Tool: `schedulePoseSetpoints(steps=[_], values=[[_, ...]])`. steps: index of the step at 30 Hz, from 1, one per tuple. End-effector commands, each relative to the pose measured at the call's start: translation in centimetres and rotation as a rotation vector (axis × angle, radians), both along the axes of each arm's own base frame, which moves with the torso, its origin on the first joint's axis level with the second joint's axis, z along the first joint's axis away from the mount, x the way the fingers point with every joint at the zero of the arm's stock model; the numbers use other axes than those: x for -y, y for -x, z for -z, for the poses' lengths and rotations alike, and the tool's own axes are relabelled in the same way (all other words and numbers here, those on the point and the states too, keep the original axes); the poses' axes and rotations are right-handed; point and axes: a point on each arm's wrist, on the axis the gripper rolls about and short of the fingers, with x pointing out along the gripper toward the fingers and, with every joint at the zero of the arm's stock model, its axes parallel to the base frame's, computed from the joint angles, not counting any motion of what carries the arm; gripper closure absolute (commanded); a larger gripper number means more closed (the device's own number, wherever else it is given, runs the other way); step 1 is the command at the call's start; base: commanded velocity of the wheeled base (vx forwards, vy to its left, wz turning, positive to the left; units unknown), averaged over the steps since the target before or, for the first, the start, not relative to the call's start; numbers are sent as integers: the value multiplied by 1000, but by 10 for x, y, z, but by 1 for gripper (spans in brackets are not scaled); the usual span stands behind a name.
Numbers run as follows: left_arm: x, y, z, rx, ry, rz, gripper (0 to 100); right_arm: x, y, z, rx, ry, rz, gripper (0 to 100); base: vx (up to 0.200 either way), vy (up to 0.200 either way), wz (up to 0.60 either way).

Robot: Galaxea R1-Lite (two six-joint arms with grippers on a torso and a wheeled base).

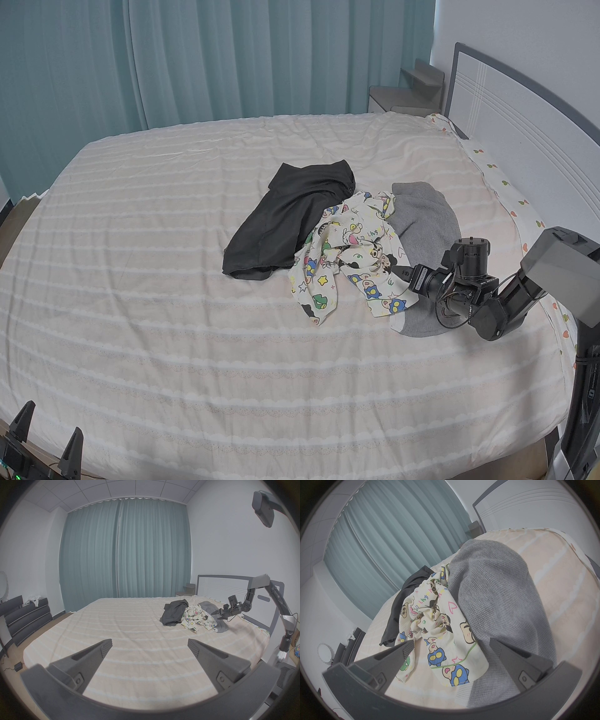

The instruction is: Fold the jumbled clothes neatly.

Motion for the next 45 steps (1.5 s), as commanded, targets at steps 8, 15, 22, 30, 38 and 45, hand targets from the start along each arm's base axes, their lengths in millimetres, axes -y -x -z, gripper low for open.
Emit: schedulePoseSetpoints(steps=[8, 15, 22, 30, 38, 45], values=[[0, 0, 3, 4, -1, 0, 0, -16, -8, 17, -15, 2, -31, 0, 0, 0, 0], [0, 0, 3, 4, -1, 0, 0, -18, -18, 18, 2, 5, -21, 0, 0, 0, 0], [0, 0, 3, 4, -1, 0, 0, -17, -22, 24, -4, 14, -11, 0, 0, 0, 0], [0, 0, 3, 4, -1, 0, 0, -31, -31, 34, -9, 24, -37, 0, 0, 0, 0], [0, 0, 3, 4, -1, 0, 0, -39, -38, 35, -41, 38, -53, 100, 0, 0, 0], [0, 0, 3, 4, -1, 0, 0, -36, -28, 31, -88, 54, -51, 100, 0, 0, 0]])
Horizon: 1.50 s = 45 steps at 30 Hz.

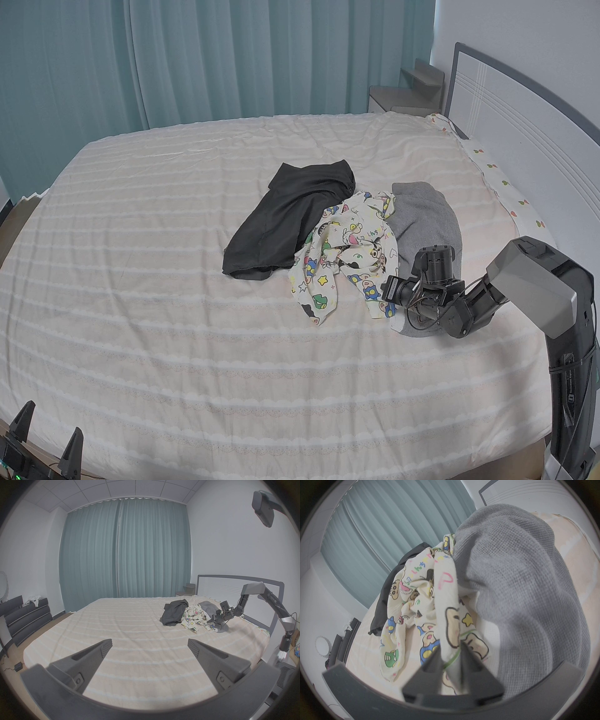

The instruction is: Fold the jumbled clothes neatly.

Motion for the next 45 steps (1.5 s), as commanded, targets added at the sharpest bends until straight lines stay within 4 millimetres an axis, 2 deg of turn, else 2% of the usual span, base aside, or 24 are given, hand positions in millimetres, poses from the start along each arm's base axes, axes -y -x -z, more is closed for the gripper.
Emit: schedulePoseSetpoints(steps=[1, 9, 11, 17, 21, 23, 29, 36, 37, 39, 40, 41, 42, 44, 45], values=[[0, 0, 3, 5, 0, 0, 0, 2, 10, -8, -7, 5, -4, 100, 0, 0, 0], [0, 0, 3, 5, 0, 0, 0, 17, 36, -25, -26, -15, 2, 100, 0, 0, 0], [0, 0, 3, 5, 0, 0, 0, 22, 49, -32, -21, -43, -21, 100, 0, 0, 0], [0, 0, 3, 5, 0, 0, 0, 33, 102, -52, 46, -177, -185, 100, 0, 0, 0], [0, 0, 3, 5, -3, -1, 0, 40, 132, -62, 105, -197, -210, 100, 0, 0, 0], [0, 0, 3, 8, -6, -1, 0, 43, 141, -67, 119, -205, -219, 100, 0, 0, 0], [0, 0, 3, 10, -14, -1, 0, 53, 181, -102, 201, -235, -259, 100, 0, 0, 0], [0, 1, 3, 13, -9, 2, 0, 48, 214, -139, 297, -280, -325, 100, 0, 0, 0], [0, 2, -3, 41, 2, 3, 0, 46, 219, -146, 314, -287, -342, 100, 0, 0, 0], [1, 10, -32, 167, 61, 43, 0, 43, 229, -156, 335, -297, -369, 100, 0, 0, 0], [2, 22, -69, 267, 144, 113, 0, 39, 237, -169, 357, -310, -405, 100, 0, 0, 0], [2, 26, -86, 283, 171, 151, 0, 36, 241, -178, 369, -317, -424, 100, 0, 0, 0], [2, 26, -86, 283, 171, 151, 0, 36, 241, -178, 369, -317, -424, 100, 0, 0, 0], [5, 24, -112, 244, 156, 276, 0, 26, 250, -210, 398, -339, -482, 100, 0, 0, 0], [6, 19, -112, 205, 143, 330, 0, 23, 252, -222, 409, -348, -503, 100, 0, 0, 0]])
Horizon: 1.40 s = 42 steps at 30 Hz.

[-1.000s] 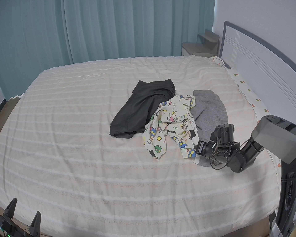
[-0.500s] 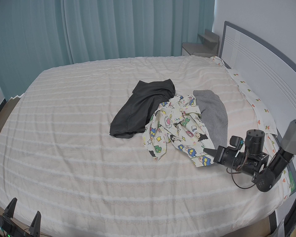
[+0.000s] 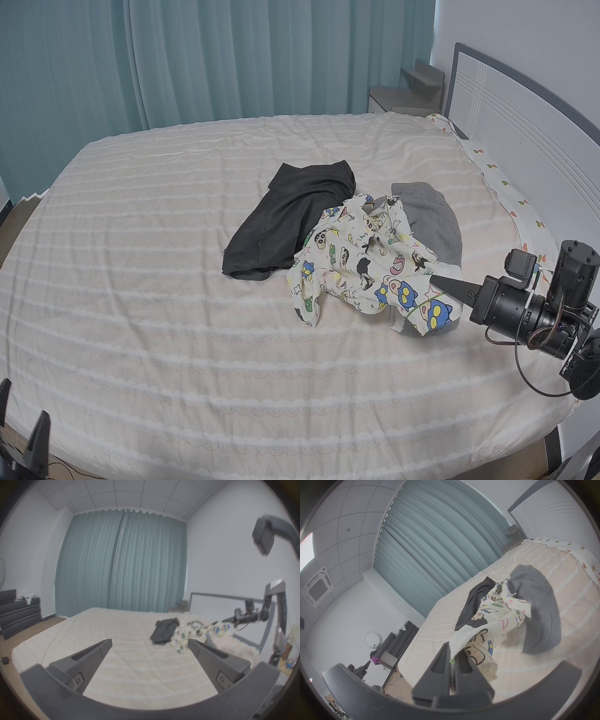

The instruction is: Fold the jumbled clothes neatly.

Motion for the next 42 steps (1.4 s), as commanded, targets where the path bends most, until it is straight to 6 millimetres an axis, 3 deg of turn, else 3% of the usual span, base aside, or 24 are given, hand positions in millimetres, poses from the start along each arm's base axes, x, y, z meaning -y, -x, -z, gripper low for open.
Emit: schedulePoseSetpoints(steps=[1, 5, 6, 8, 9, 11, 12, 14, 20, 29, 38, 42], values=[[6, 1, -71, 20, 19, 300, 0, -21, 36, -89, 166, -89, -154, 100, 0, 0, 0], [9, -17, -62, -122, 2, 439, 0, -27, 43, -112, 184, -103, -195, 100, 0, 0, 0], [11, -35, -58, -251, 7, 525, 0, -33, 49, -130, 195, -115, -231, 100, 0, 0, 0], [11, -42, -56, -288, 2, 552, 0, -36, 50, -136, 197, -118, -243, 100, 0, 0, 0], [12, -59, -52, -368, -24, 608, 0, -41, 54, -150, 214, -130, -271, 100, 0, 0, 0], [12, -59, -52, -368, -24, 608, 0, -41, 54, -150, 214, -130, -271, 100, 0, 0, 0], [13, -79, -47, -451, -57, 648, 0, -43, 56, -167, 249, -153, -281, 100, 0, 0, 0], [16, -91, -42, -522, -69, 699, 0, -43, 58, -173, 255, -158, -288, 100, 0, 0, 0], [35, -109, -30, -666, -110, 905, 0, -54, 65, -179, 256, -165, -344, 100, 0, 0, 0], [69, -139, -12, -793, -218, 1006, 0, -69, 80, -184, 265, -182, -435, 100, 0, 0, 0], [96, -159, 4, -829, -297, 988, 0, -83, 78, -194, 281, -203, -420, 100, 0, 0, 0], [115, -179, 16, -813, -316, 849, 0, -90, 80, -200, 290, -220, -405, 100, 0, 0, 0]])
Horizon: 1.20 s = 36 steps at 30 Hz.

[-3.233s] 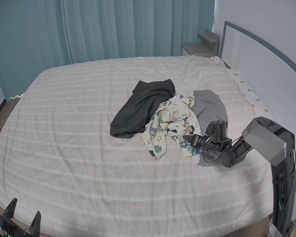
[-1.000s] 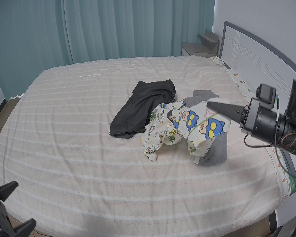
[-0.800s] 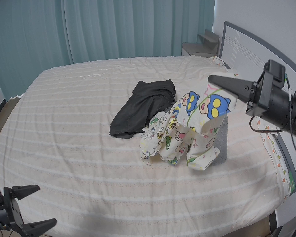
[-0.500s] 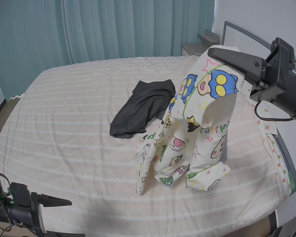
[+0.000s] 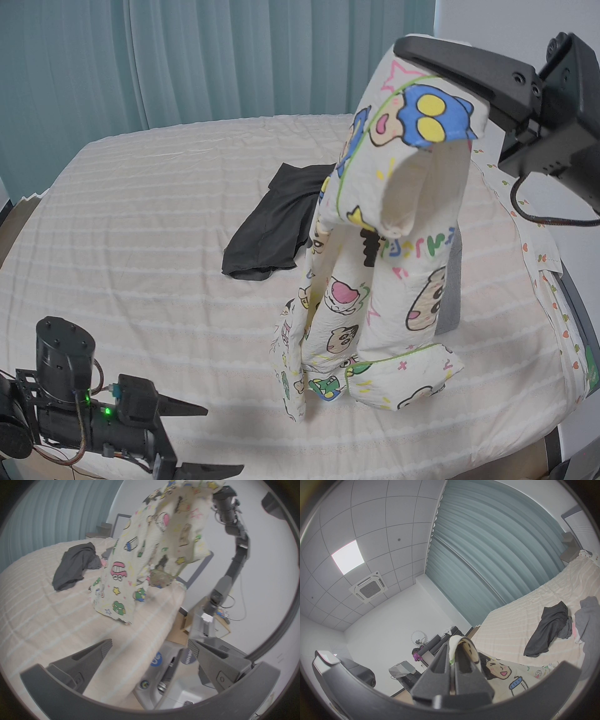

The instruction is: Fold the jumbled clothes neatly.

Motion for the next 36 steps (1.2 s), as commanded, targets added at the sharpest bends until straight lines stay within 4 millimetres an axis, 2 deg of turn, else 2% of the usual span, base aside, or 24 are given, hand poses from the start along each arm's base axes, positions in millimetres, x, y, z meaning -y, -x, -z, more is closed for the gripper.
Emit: schedulePoseSetpoints(steps=[1, 2, 3, 6, 12, 15, 16, 21, 28, 36], values=[[22, -19, 22, -45, -68, -54, 0, -12, 0, -5, -1, -14, -1, 100, 0, 0, 0], [35, -19, 25, -55, -61, -96, 0, -15, -2, -8, 0, -23, 16, 100, 0, 0, 0], [37, -18, 25, -54, -62, -105, 0, -15, -2, -8, -2, -24, 17, 100, 0, 0, 0], [60, -19, 36, -19, -87, -237, 0, -19, -2, -12, 0, -38, 36, 100, 0, 0, 0], [88, -17, 52, 19, -54, -356, 0, -21, -2, -12, -1, -41, 37, 100, 0, 0, 0], [94, -17, 58, 39, -72, -396, 0, -21, -2, -13, 1, -43, 37, 100, 0, 0, 0], [101, -17, 65, 58, -84, -445, 0, -22, -5, -14, 1, -48, 42, 100, 0, 0, 0], [112, -16, 82, 64, -94, -494, 0, -24, -5, -18, 6, -56, 42, 100, 0, 0, 0], [129, -28, 105, 159, -50, -673, 0, -23, -5, -16, 2, -54, 43, 100, 0, 0, 0], [143, -40, 122, 232, 21, -734, 0, -23, -5, -17, 5, -58, 43, 100, 0, 0, 0]])
